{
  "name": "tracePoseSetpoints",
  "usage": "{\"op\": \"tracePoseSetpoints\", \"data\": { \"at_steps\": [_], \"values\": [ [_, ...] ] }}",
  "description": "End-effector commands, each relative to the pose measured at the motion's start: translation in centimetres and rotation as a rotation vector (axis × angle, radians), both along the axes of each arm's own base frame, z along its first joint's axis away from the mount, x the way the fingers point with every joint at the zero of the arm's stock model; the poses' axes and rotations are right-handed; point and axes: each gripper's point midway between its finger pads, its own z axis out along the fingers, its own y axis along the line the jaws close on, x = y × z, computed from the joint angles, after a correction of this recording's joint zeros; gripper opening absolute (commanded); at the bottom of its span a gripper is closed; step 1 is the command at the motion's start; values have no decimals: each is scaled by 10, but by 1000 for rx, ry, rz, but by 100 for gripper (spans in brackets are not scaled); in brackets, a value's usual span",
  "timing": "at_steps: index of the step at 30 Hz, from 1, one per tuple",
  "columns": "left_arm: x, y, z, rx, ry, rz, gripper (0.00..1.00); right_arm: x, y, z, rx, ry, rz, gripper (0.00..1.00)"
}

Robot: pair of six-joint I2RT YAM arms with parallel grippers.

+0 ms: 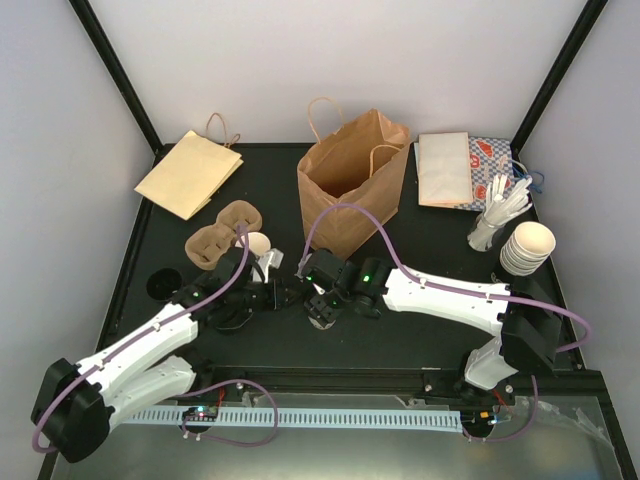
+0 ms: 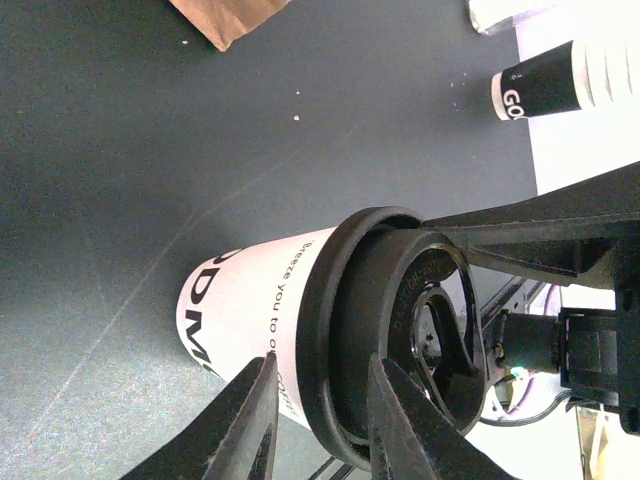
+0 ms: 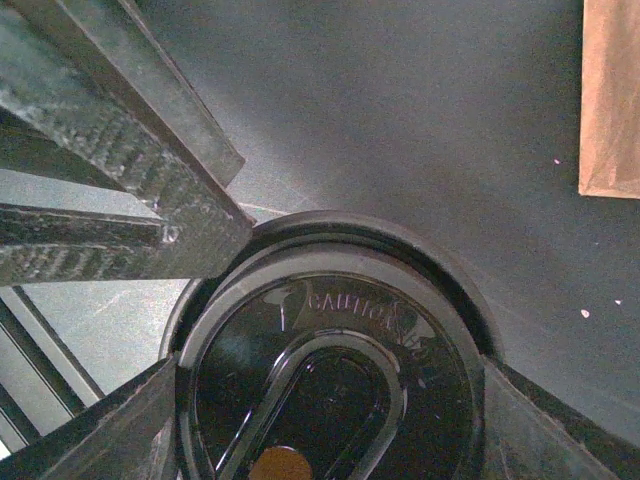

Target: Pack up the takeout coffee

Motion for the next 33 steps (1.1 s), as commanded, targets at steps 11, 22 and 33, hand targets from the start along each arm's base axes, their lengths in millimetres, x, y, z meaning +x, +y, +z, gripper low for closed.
{"op": "tracePoseSetpoints", "data": {
  "at_steps": [11, 22, 33],
  "values": [
    [4, -4, -24, 24, 86, 5, 24, -53, -46, -73, -253, 281, 63, 66],
    [1, 1, -49, 95, 151, 7, 22, -62, -58, -89, -341, 332, 100, 66],
    [8, 0, -24, 80, 73, 5, 24, -61, -57, -80, -325, 302, 119, 66]
  ]
}}
